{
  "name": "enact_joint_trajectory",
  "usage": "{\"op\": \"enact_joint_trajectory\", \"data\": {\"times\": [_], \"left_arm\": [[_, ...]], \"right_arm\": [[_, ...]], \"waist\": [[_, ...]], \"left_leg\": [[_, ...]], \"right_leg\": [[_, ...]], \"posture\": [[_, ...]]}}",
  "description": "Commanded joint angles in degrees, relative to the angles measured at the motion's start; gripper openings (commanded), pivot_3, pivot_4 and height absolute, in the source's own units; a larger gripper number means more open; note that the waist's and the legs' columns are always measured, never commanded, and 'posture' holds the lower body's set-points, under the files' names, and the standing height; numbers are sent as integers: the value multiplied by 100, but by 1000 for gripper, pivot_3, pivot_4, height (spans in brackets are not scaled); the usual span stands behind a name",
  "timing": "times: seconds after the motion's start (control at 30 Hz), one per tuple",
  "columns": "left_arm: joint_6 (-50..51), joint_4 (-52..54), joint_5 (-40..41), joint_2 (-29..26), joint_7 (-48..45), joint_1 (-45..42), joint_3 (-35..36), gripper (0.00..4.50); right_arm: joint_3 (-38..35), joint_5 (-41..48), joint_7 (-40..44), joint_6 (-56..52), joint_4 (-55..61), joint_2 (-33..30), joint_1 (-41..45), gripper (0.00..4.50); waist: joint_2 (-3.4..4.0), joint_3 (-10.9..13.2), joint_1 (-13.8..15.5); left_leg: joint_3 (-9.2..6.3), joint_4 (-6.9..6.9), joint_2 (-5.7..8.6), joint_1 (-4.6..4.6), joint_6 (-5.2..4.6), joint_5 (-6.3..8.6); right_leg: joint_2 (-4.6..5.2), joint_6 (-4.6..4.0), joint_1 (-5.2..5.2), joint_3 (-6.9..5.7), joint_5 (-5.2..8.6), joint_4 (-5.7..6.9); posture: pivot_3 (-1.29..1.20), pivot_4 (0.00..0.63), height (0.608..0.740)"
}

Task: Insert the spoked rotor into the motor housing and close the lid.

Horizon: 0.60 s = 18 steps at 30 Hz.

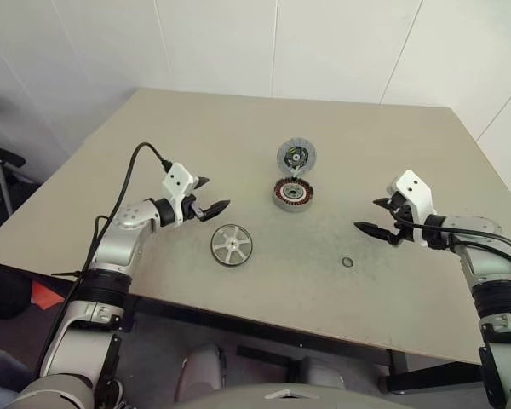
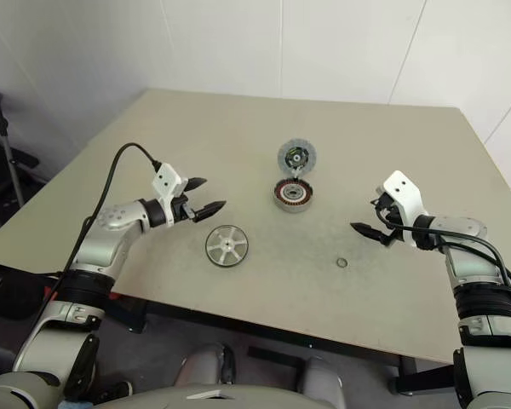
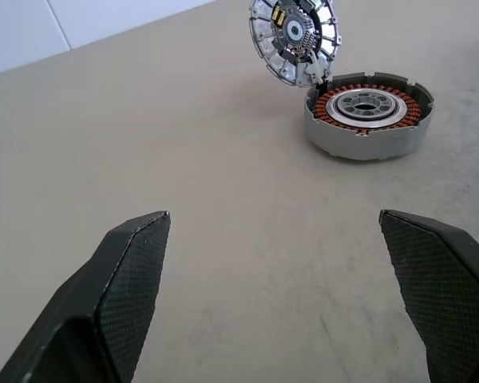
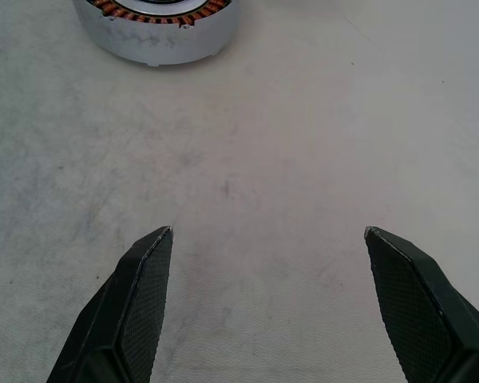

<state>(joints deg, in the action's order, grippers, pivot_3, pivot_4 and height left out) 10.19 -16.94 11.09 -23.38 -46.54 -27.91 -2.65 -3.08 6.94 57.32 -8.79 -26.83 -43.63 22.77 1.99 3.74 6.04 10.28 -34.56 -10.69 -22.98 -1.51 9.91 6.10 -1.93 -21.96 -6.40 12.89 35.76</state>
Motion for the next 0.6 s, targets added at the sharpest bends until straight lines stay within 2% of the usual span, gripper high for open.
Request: {"op": "enact_joint_trajectory", "data": {"times": [0.03, 0.4, 0.6], "left_arm": [[-93, 175, 39, -16, 21, -58, 81, 4459], [-106, 139, 41, -1, 18, -52, 82, 4459], [-126, 78, 36, 12, -7, -64, 68, 4459]], "right_arm": [[-31, 25, 7, 56, 139, -50, 91, 4340], [-32, 29, -53, 36, 193, -18, 75, 4340], [-100, 348, 150, -345, 820, 33, -286, 4340]], "waist": [[0, 0, 0], [0, 0, 0], [0, 0, 5]], "left_leg": [[0, 0, 0, 0, 0, 0], [0, 0, 0, 0, 0, 0], [0, 0, 0, 0, -1, 0]], "right_leg": [[0, 0, 0, 0, 0, 0], [0, 0, 0, 0, 0, 0], [0, 0, 0, 0, 0, -1]], "posture": [[0, 0, 740], [0, 0, 740], [0, 0, 740]]}}
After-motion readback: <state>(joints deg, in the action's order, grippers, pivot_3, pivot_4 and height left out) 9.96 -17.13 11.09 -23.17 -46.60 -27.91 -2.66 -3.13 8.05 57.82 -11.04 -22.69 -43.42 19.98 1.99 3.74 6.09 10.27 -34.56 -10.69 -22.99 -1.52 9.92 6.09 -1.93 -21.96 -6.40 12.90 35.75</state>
